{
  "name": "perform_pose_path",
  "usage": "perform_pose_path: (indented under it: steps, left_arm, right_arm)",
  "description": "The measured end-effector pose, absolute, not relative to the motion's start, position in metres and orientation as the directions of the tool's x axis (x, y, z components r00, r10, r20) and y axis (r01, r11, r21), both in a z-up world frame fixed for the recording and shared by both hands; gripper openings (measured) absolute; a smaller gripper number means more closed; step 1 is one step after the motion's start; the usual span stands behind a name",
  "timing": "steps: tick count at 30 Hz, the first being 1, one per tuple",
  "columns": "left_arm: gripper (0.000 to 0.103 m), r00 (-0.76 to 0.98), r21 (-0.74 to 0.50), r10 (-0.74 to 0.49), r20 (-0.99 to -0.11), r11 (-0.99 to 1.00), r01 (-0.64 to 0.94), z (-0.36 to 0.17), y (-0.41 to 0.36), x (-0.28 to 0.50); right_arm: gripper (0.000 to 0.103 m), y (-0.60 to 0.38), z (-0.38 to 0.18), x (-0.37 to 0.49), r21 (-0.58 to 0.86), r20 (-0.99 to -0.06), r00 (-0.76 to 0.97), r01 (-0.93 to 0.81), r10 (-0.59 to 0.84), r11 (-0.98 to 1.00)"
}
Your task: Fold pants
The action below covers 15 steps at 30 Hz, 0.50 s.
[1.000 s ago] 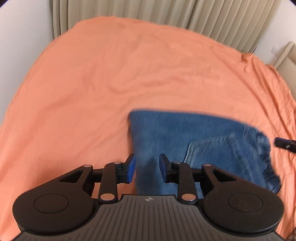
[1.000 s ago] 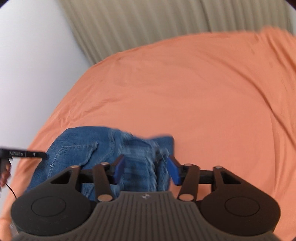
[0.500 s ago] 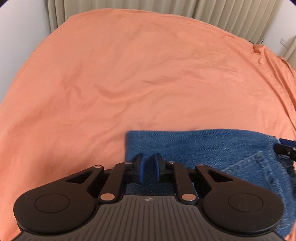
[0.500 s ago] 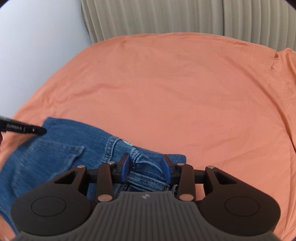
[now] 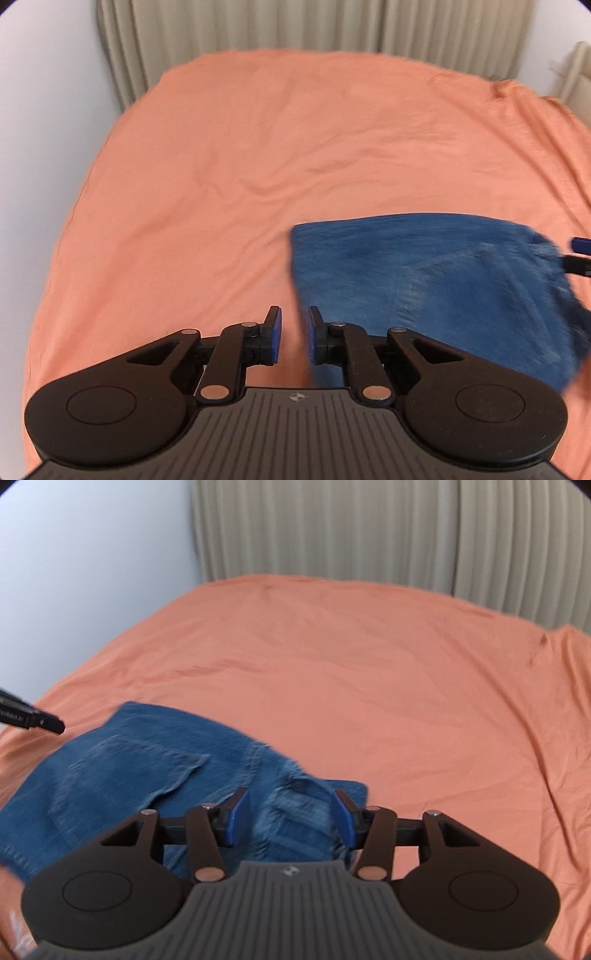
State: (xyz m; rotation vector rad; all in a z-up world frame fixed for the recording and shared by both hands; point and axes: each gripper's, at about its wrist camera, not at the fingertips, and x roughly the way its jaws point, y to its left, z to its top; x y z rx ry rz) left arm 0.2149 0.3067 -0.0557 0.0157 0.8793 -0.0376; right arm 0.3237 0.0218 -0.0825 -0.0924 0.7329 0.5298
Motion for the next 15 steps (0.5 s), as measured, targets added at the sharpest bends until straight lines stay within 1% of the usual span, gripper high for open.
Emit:
perform_pose_path:
  steps: [2,5,7,10,13,15]
  left_arm:
    - [0.015,0.659,-0.020,-0.053,-0.751,0.998,0.057,-0.048,0.295,0.192]
    - [0.015,0.637,-0.057,-0.101,-0.764,0.994,0.089,-0.049,0.281,0.164]
    - [0.015,0.609,-0.059,-0.111,-0.785,0.993,0.106,-0.058,0.271,0.152]
    - [0.015,0.567,-0.044,-0.096,-0.818,0.993,0.105,-0.078,0.264,0.139]
    - [0.018,0.536,-0.077,-0.100,-0.838,0.995,0.066,-0.098,0.273,0.128]
    - [0.017,0.528,-0.122,-0.119,-0.841,0.992,0.029,-0.102,0.284,0.125]
  right_arm:
    - [0.046,0.023,-0.073,0.300,0.096,-0.642,0.622,-0.515,0.448,0.852]
    - [0.046,0.022,-0.067,0.267,0.073,-0.628,0.626,-0.543,0.461,0.837]
    - [0.046,0.025,-0.069,0.249,0.045,-0.627,0.631,-0.556,0.457,0.830]
    - [0.046,0.024,-0.083,0.234,0.017,-0.656,0.617,-0.563,0.434,0.826]
    - [0.046,0.019,-0.107,0.232,0.005,-0.705,0.591,-0.549,0.392,0.836]
    - [0.046,0.014,-0.118,0.233,0.031,-0.714,0.577,-0.539,0.396,0.842]
